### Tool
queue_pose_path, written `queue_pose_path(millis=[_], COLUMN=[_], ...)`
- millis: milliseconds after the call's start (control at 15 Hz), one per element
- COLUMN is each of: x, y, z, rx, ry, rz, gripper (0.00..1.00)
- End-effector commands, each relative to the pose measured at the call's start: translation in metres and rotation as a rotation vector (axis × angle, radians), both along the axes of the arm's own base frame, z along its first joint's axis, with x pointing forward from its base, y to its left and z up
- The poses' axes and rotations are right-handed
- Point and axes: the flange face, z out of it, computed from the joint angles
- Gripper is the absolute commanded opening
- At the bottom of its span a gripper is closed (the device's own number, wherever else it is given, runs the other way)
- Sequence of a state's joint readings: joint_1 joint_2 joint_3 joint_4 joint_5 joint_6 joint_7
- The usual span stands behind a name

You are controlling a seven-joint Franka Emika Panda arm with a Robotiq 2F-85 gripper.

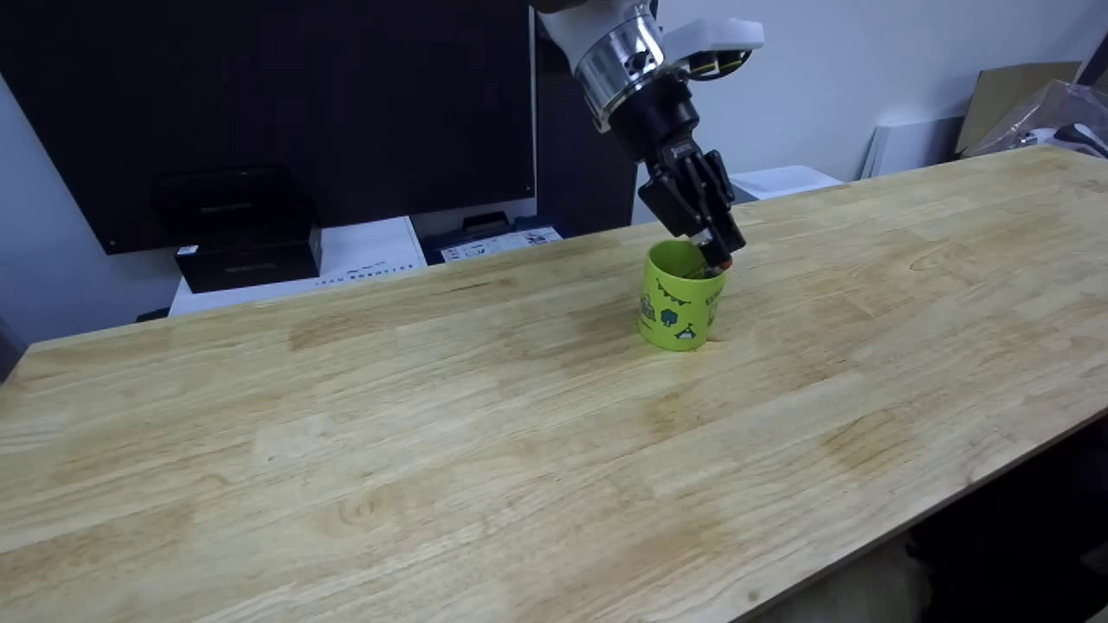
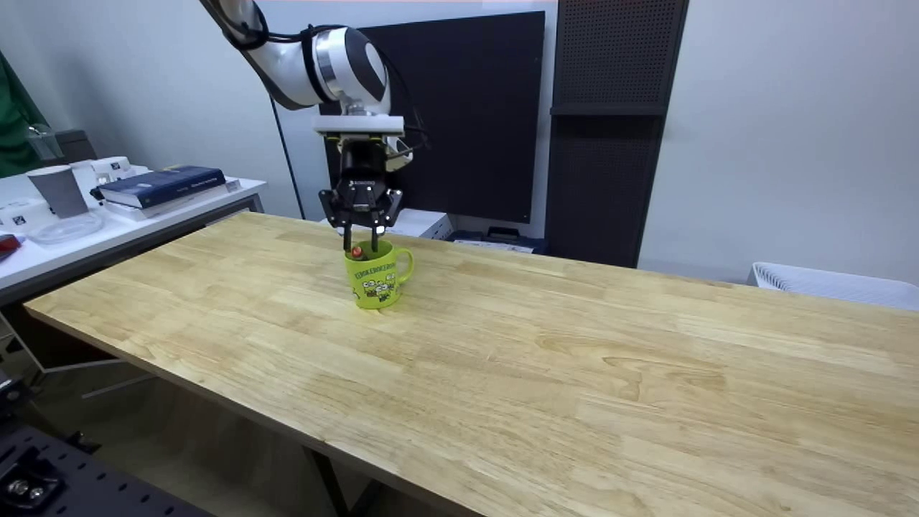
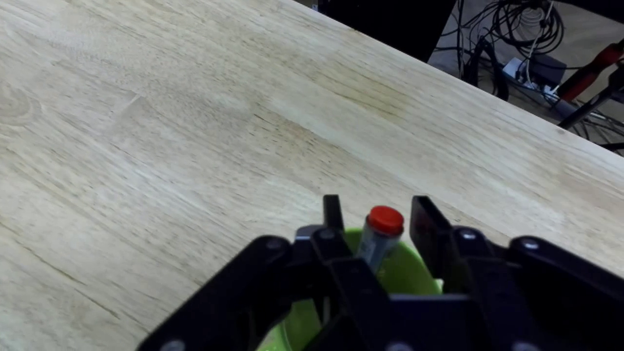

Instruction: Pick the marker on the table and put it in the mug

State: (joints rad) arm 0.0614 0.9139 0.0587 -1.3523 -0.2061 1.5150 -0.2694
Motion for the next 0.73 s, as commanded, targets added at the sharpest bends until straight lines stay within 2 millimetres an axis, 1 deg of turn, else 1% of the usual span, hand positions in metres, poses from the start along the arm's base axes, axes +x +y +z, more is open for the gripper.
queue_pose_path(millis=[0,133,267,533,667], x=[0.011,0.013,0.014,0.010,0.005], y=[0.005,0.007,0.011,0.018,0.017], z=[0.007,0.016,0.033,0.078,0.100], rx=[0.013,0.024,0.039,0.030,0.016], ry=[0.009,0.000,-0.024,-0.149,-0.241], rz=[0.003,0.017,0.045,0.118,0.145], gripper=[0.73,0.88,1.00,1.00,1.00])
